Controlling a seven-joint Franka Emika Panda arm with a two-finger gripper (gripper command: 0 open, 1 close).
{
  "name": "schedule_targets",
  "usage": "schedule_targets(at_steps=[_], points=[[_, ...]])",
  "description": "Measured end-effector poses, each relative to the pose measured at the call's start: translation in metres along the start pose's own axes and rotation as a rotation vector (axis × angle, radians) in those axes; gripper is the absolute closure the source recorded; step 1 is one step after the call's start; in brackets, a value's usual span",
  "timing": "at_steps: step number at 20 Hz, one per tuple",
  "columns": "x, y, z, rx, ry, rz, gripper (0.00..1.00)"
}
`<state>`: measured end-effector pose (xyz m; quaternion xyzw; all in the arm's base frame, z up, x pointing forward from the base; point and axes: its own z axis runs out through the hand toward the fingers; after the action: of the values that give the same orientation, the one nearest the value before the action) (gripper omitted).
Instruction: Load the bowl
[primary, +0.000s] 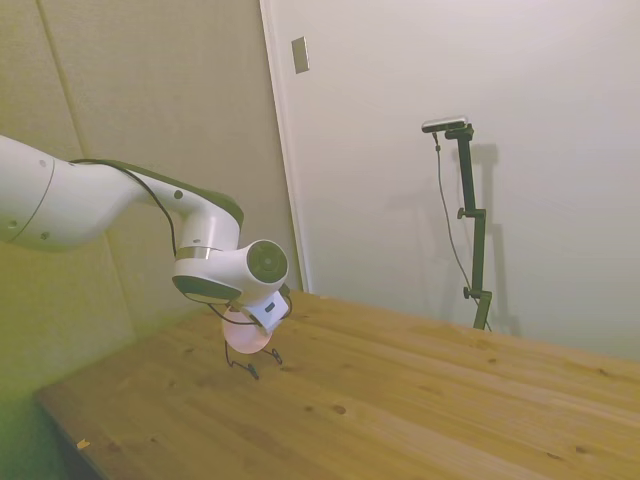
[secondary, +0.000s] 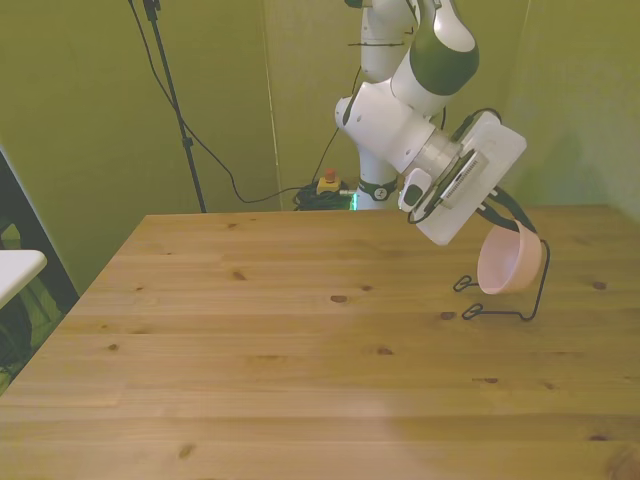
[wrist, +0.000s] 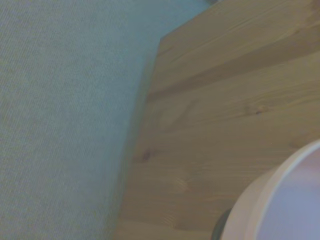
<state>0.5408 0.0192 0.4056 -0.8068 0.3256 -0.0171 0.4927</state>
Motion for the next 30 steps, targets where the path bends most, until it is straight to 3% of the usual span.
schedule_targets(at_steps=[28, 29, 30], points=[[0.014, 0.016, 0.015, -0.013, -0.009, 0.022, 1.0], [0.015, 0.016, 0.016, -0.014, -0.01, 0.023, 0.0], [0.015, 0.017, 0.017, -0.015, -0.011, 0.024, 0.0]])
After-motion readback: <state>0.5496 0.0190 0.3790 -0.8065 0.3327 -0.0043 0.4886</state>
